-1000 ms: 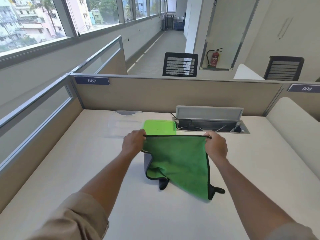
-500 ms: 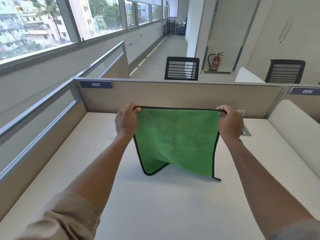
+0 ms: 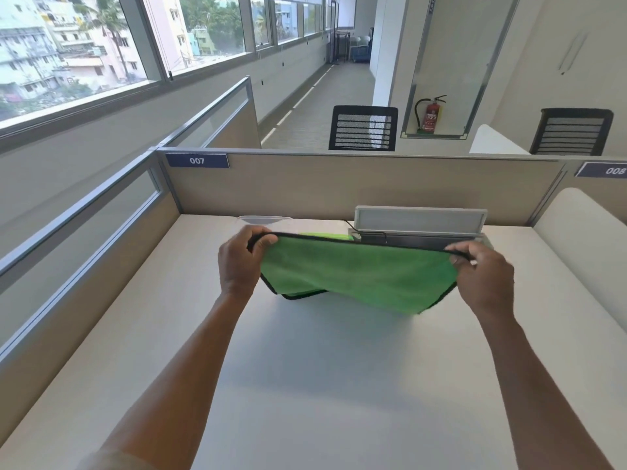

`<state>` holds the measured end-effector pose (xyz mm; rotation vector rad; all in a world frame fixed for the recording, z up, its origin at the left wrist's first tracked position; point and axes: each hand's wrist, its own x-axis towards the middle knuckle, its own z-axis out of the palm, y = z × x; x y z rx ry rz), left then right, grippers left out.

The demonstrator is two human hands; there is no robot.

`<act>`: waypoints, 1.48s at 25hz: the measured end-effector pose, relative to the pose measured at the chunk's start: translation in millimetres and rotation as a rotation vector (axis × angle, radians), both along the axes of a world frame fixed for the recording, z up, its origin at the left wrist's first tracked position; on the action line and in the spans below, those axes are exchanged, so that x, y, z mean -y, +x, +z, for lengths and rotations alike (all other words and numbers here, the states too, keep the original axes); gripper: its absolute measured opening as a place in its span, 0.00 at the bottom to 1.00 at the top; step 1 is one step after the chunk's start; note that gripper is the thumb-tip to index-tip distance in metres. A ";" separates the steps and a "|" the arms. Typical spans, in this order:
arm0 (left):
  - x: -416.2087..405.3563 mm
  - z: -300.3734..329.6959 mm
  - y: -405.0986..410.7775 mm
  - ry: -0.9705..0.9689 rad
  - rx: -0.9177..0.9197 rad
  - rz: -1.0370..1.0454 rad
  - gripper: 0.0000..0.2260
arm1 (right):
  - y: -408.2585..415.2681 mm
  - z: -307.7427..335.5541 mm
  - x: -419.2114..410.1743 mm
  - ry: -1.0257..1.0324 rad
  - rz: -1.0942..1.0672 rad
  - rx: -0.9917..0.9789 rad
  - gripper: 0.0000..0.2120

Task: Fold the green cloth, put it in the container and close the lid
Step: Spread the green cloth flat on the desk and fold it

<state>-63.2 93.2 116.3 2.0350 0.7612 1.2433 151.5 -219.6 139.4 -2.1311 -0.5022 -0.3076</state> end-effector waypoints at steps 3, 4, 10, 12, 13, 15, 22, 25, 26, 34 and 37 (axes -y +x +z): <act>5.9 -30.5 -23.8 -0.101 -0.088 -0.062 0.05 | -8.6 -34.0 25.8 -0.121 0.107 -0.180 0.09; 7.4 -40.9 -29.7 -0.122 -0.126 -0.076 0.06 | -11.2 -45.2 31.8 -0.151 0.133 -0.245 0.10; 15.0 -92.1 -43.8 -0.282 -0.307 -0.140 0.08 | -15.0 -97.2 53.3 -0.179 0.171 -0.535 0.10; 12.0 -104.6 -40.2 -0.321 -0.347 -0.155 0.06 | -11.0 -106.6 53.8 -0.177 0.165 -0.562 0.09; 10.1 -108.9 -38.5 -0.333 -0.367 -0.160 0.06 | -8.6 -110.1 51.4 -0.172 0.155 -0.566 0.08; 3.8 -116.3 -31.1 -0.343 -0.398 -0.166 0.06 | 1.0 -116.5 42.3 -0.167 0.126 -0.560 0.07; -27.6 -144.0 8.7 -0.353 -0.686 -0.175 0.13 | 45.0 -141.8 -7.7 -0.240 0.060 -0.537 0.08; -39.8 -153.9 27.9 -0.349 -0.749 -0.108 0.10 | 60.7 -152.8 -26.9 -0.297 0.041 -0.510 0.07; -42.4 -156.2 33.0 -0.344 -0.768 -0.096 0.10 | 65.0 -156.3 -32.0 -0.312 0.030 -0.502 0.06; -56.6 -180.7 54.7 -0.343 -0.859 -0.085 0.09 | 86.9 -186.9 -49.6 -0.416 -0.018 -0.508 0.05; -56.2 -185.6 55.7 -0.331 -0.879 -0.090 0.09 | 87.0 -197.0 -46.6 -0.447 -0.022 -0.505 0.06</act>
